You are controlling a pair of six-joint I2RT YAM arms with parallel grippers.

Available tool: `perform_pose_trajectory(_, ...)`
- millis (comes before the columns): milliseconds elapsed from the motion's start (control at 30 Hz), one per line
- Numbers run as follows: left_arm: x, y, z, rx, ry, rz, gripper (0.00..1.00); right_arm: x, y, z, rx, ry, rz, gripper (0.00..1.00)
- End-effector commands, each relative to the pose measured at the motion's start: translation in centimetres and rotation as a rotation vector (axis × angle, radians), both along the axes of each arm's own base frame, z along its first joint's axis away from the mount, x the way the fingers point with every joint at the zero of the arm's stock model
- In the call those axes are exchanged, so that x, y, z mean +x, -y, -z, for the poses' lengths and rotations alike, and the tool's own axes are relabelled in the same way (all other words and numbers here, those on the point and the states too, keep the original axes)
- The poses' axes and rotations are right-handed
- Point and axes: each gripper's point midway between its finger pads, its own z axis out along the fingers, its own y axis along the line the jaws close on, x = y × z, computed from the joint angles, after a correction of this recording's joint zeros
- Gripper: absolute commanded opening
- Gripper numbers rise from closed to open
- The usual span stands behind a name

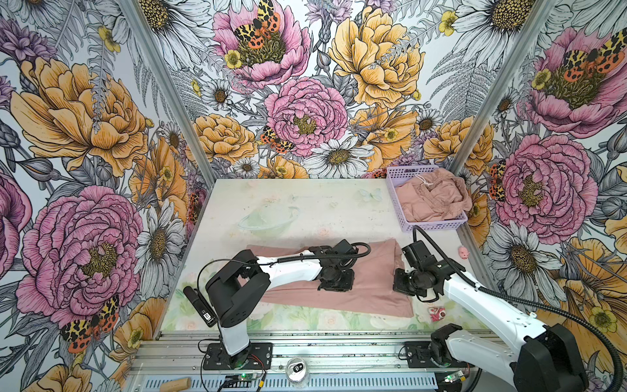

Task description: Fold and stack the mixed laundry pile

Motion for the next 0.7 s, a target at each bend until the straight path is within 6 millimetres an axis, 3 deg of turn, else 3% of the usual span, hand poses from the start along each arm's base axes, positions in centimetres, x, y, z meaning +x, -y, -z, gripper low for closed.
perform_pose_trajectory(0, -0.3, -0.9, 0.9, 0.016, -0.031, -0.025, 0.00, -0.5, 1.3, 1.1, -0.073, -0.025, 0.020, 0.00)
perform_pose_trajectory(167, -0.7, -0.5, 1.9, 0.009, -0.063, -0.013, 0.00, -0.7, 1.2, 1.8, -0.082, -0.052, 0.010, 0.00)
perform_pose_trajectory(233, -0.8, -0.5, 3.2, 0.033, -0.084, -0.008, 0.00, -0.8, 0.9, 1.9, -0.072, -0.071, -0.001, 0.00)
perform_pose_trajectory(267, -0.6, -0.4, 3.1, 0.030, -0.079, -0.009, 0.00, -0.7, 0.7, 1.7, -0.063, -0.065, -0.008, 0.04)
perform_pose_trajectory(333, -0.3, -0.3, 2.8, 0.026, -0.066, -0.010, 0.00, -0.1, 0.3, 0.3, -0.038, -0.019, -0.011, 0.17)
perform_pose_trajectory(433, -0.1, -0.2, 2.4, 0.019, -0.059, -0.015, 0.00, 1.2, 0.1, -2.6, -0.033, 0.046, -0.009, 0.29)
perform_pose_trajectory(533, -0.3, -0.1, 2.6, 0.018, -0.064, -0.011, 0.00, 2.7, -1.0, -4.4, 0.001, 0.073, -0.022, 0.35)
perform_pose_trajectory(667, -0.4, -0.1, 2.7, 0.015, -0.068, -0.010, 0.00, 5.6, -3.8, -4.4, 0.093, 0.091, -0.045, 0.33)
